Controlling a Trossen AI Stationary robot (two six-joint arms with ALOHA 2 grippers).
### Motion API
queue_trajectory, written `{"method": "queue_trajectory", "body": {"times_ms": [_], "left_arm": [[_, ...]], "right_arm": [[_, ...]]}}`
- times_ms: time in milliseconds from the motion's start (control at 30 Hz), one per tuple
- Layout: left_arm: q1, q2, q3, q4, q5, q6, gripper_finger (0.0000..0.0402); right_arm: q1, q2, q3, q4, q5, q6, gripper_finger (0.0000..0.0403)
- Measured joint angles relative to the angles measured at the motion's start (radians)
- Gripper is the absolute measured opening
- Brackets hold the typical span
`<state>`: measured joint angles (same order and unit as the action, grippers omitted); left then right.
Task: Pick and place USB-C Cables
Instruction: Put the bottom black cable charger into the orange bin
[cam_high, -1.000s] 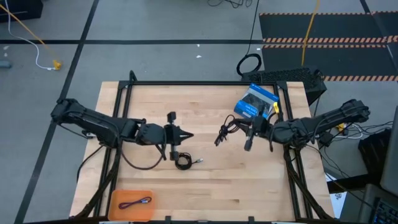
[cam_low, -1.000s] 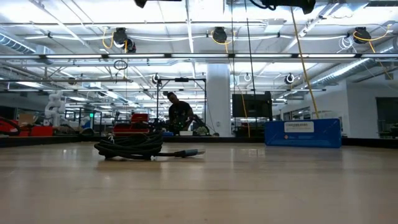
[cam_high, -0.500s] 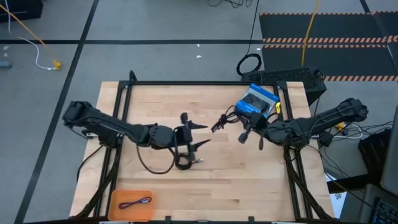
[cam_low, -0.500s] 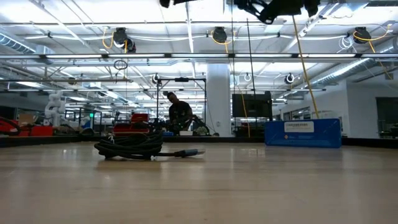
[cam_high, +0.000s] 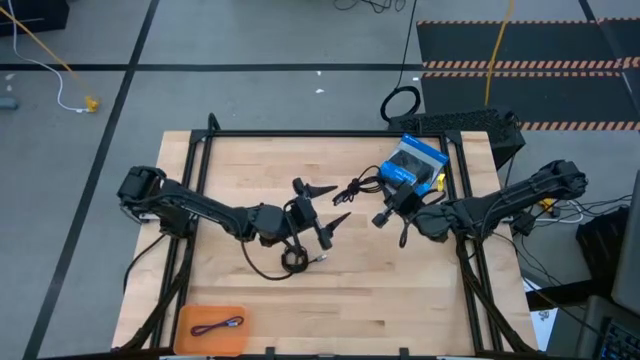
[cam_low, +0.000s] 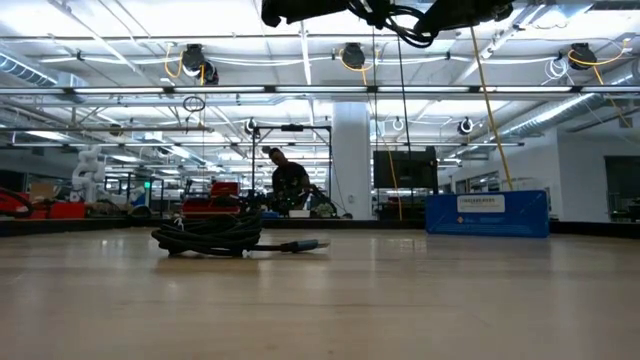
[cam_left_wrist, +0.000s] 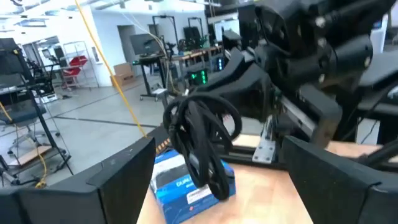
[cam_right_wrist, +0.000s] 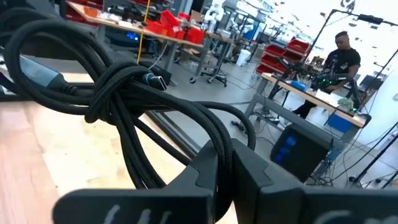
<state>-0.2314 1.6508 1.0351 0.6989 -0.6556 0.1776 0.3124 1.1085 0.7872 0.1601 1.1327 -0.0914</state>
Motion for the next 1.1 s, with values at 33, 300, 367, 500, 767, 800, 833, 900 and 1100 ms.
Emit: {"method": "queue_trajectory", "body": {"times_ms": [33, 300, 367, 500, 767, 800, 833, 900, 1100], "left_arm": [[0.002, 0.0, 0.0, 0.006, 0.0, -0.002, 0.0351], [0.024, 0.0, 0.0, 0.006, 0.0, -0.015, 0.0351], [0.029, 0.0, 0.0, 0.002, 0.0, -0.026, 0.0351], [0.029, 0.0, 0.0, 0.002, 0.0, -0.03, 0.0343], [0.028, 0.0, 0.0, 0.0, 0.0, -0.052, 0.0236], [0.026, 0.0, 0.0, -0.001, 0.0, -0.053, 0.0219], [0.025, 0.0, 0.0, 0.0, 0.0, -0.057, 0.0203], [0.021, 0.0, 0.0, -0.001, 0.0, -0.058, 0.0171], [0.02, 0.0, 0.0, -0.028, -0.004, -0.048, 0.0083]], "right_arm": [[-0.002, 0.007, 0.0, 0.018, 0.0, -0.01, 0.0011], [-0.004, 0.076, 0.0, 0.153, 0.0, -0.098, 0.0011], [-0.004, 0.086, 0.0, 0.173, 0.001, -0.117, 0.0011], [-0.004, 0.089, 0.0, 0.176, 0.002, -0.123, 0.0011], [-0.004, 0.089, 0.0, 0.18, 0.002, -0.13, 0.0011], [-0.004, 0.089, 0.0, 0.18, 0.002, -0.13, 0.0011], [-0.004, 0.089, 0.0, 0.18, 0.002, -0.13, 0.0011], [-0.004, 0.089, 0.0, 0.18, 0.002, -0.13, 0.0011], [-0.004, 0.089, 0.0, 0.179, 0.002, -0.131, 0.0012]]}}
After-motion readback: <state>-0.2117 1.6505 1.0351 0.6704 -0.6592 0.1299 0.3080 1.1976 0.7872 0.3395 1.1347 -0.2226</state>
